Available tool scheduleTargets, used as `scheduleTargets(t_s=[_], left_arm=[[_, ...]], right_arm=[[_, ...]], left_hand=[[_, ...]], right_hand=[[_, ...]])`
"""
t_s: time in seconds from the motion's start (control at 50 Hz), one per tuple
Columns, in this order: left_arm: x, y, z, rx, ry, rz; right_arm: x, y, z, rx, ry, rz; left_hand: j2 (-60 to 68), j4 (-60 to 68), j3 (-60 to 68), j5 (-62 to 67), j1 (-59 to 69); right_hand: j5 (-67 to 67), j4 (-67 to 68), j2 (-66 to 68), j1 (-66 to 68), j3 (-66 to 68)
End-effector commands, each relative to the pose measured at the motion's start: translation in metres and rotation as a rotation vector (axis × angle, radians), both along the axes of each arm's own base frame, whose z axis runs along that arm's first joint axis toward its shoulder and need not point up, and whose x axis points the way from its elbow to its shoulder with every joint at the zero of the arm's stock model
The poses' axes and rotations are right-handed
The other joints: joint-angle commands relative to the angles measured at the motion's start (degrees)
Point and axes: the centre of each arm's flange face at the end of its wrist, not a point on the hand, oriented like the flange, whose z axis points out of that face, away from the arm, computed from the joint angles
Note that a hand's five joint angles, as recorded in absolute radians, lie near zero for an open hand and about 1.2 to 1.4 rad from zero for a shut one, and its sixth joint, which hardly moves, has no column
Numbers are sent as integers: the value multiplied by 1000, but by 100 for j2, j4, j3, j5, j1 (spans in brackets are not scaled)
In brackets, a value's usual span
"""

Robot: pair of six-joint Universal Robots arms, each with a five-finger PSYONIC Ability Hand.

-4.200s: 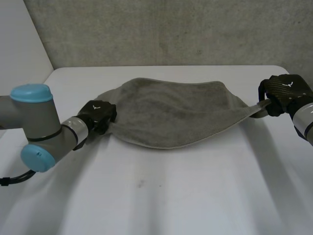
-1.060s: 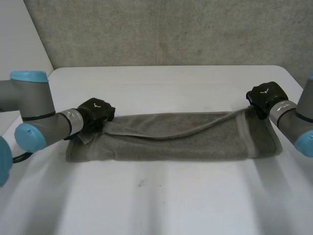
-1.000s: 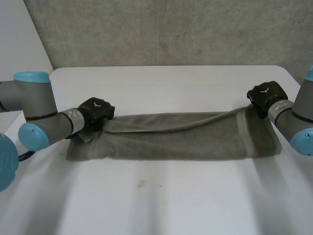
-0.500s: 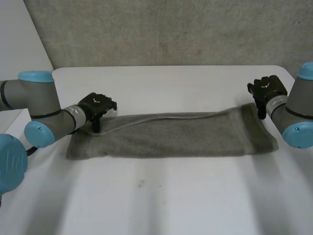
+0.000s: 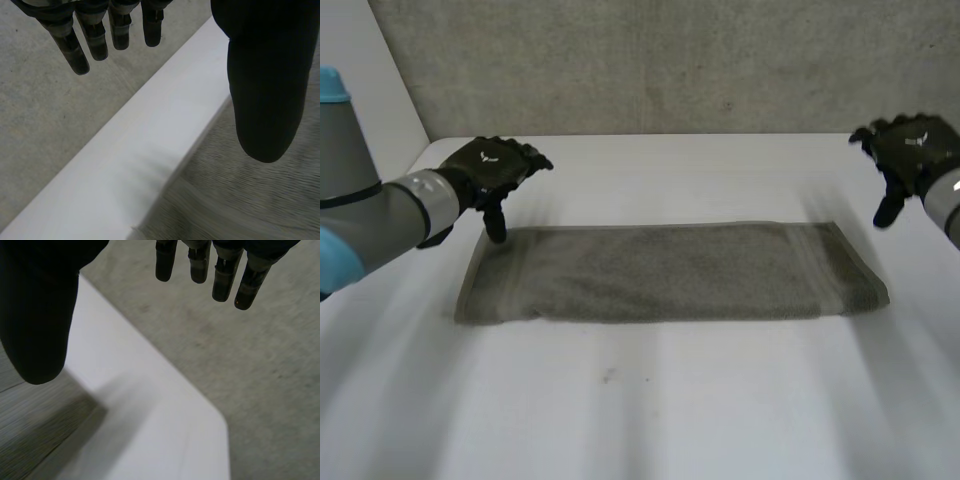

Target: Fold the towel.

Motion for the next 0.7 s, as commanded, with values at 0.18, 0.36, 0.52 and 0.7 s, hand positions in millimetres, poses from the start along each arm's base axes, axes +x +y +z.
scheduleTargets(t_s=[0.18,0.36,0.52,0.7], left_arm=[[13,45,-32,85,40,31],[15,53,-44,138,103,58],[17,54,-47,138,103,64],[18,53,-47,139,105,68]], right_arm=[[-9,46,-69,227,18,73],[-16,34,-98,227,13,65],[-26,24,-107,212,12,38],[-29,23,-110,216,26,32]], left_hand=[[49,32,34,-169,-3],[49,32,34,-169,-3],[49,32,34,-169,-3],[49,32,34,-169,-3]], right_hand=[[1313,1418,1438,1371,1456],[2152,2257,2277,2210,2295],[2759,2865,2885,2818,2903],[5179,5284,5305,5237,5322]])
